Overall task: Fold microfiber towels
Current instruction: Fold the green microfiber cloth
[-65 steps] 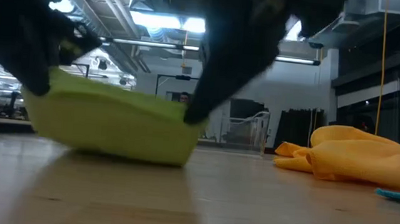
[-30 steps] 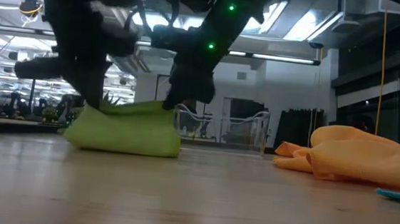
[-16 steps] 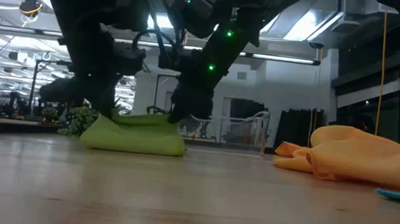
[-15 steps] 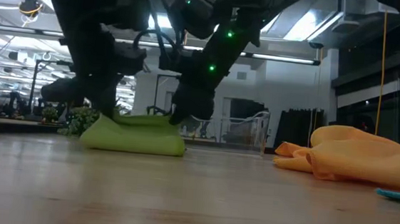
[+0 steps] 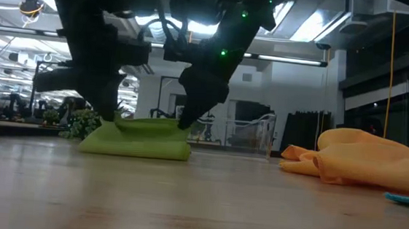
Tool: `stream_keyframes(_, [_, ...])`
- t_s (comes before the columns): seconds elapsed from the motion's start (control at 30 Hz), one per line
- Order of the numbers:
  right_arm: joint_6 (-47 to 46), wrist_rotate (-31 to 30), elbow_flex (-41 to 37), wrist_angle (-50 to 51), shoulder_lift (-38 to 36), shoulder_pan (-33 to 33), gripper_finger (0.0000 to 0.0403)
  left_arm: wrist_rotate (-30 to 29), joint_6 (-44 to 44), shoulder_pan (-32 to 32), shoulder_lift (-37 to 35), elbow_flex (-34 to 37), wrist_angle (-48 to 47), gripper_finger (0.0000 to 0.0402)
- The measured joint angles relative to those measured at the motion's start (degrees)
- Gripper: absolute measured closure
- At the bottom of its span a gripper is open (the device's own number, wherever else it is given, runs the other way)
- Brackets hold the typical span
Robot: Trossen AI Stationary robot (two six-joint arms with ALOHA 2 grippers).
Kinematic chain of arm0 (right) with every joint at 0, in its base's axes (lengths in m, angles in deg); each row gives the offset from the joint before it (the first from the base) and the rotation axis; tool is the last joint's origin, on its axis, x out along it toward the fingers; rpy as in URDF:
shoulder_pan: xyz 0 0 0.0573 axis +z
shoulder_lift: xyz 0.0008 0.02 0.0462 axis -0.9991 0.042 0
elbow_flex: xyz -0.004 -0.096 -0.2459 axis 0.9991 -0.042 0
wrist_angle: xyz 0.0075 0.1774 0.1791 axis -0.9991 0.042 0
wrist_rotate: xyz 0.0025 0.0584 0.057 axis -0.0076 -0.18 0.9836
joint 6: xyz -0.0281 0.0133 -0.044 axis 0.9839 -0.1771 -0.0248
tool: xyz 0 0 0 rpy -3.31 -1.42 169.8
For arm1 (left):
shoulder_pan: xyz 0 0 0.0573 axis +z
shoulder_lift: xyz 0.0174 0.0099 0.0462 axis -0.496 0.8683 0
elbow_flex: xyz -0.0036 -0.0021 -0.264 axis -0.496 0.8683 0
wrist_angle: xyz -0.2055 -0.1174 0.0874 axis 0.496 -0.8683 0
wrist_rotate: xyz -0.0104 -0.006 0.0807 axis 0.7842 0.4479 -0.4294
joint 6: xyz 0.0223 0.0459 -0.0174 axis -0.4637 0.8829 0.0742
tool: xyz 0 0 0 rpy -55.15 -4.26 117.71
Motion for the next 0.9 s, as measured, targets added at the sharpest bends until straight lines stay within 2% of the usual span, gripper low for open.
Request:
stream_keyframes(0.17, [-1.42,1.22,0.00,0.58,0.00,1.13,0.0401,0.34,-1.79,-1.62,0.00,0.00,-0.01,0.0401])
stream_keyframes(0.3, [-1.40,-2.53,0.00,0.47,0.00,1.18,0.0401,-4.21,-1.79,-1.53,0.00,0.44,-0.44,0.0401])
stream_keyframes(0.43, [-1.50,-3.17,0.00,0.35,0.00,0.92,0.0398,-4.37,-1.85,-1.00,0.00,0.46,-0.45,0.0401])
stream_keyframes(0.57, [-1.57,-3.38,-0.04,0.64,0.00,0.81,0.0358,-3.14,-2.23,-0.27,0.00,0.55,-1.12,0.0398])
stream_keyframes(0.73, [-1.52,-3.55,-0.09,0.35,0.00,0.48,0.0293,-0.27,-2.32,0.55,0.04,0.66,-1.16,0.0361])
stream_keyframes(0.9, [-1.62,-3.57,-0.09,0.11,0.00,0.29,0.0255,-5.64,-1.75,1.63,0.04,0.66,-0.91,0.0318])
